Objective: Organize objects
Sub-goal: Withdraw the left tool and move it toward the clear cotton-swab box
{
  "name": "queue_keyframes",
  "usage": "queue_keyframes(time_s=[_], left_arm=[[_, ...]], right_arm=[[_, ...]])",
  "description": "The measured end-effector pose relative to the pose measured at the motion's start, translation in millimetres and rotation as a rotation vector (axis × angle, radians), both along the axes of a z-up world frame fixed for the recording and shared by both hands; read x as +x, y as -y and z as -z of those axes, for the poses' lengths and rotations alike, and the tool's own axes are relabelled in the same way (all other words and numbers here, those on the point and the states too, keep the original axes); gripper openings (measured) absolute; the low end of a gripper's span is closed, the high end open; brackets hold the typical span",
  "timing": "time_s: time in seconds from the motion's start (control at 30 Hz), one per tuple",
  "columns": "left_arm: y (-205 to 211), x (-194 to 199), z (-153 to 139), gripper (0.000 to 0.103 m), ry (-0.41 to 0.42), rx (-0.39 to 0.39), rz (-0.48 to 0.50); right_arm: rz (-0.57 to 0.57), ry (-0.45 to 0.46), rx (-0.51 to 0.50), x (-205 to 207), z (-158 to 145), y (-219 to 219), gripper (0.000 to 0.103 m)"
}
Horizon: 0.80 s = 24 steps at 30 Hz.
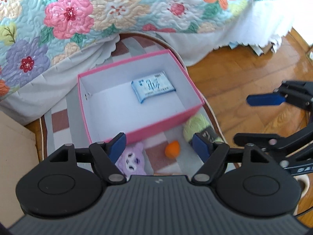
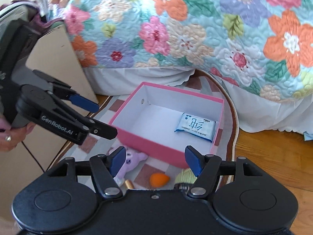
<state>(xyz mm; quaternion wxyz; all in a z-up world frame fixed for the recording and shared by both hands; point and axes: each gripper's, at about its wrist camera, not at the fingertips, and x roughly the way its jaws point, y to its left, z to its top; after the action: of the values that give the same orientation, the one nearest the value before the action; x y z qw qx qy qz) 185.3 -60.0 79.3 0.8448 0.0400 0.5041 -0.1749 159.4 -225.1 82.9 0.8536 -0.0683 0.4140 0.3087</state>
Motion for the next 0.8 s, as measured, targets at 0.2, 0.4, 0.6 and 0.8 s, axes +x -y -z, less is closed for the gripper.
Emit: queue_keyframes(time_s=[0.2, 0.4, 0.6, 0.8], left_arm=[[5.7, -30.7, 2.3, 0.076, -0.028, 0.041, 0.021], [3.5, -60.2, 23.6, 0.078, -0.100, 0.024, 0.011], [6.6, -84.3, 59.2, 0.080, -0.173, 0.024, 0.013], [10.2, -98.6, 99.6, 0.087, -0.236, 0.025, -0.031]], right_arm=[[-0.028, 0.008, -0.005, -34.6, -3.4, 17.5, 0.078], [-0.053, -0.019, -0.002, -63.6, 17.3, 31.1, 0.081], [-0.075, -0.045, -0.040, -76.0, 47.9, 37.6, 0.083], [-0.256, -0.047, -0.048, -91.1, 74.6, 33.7, 0.090]])
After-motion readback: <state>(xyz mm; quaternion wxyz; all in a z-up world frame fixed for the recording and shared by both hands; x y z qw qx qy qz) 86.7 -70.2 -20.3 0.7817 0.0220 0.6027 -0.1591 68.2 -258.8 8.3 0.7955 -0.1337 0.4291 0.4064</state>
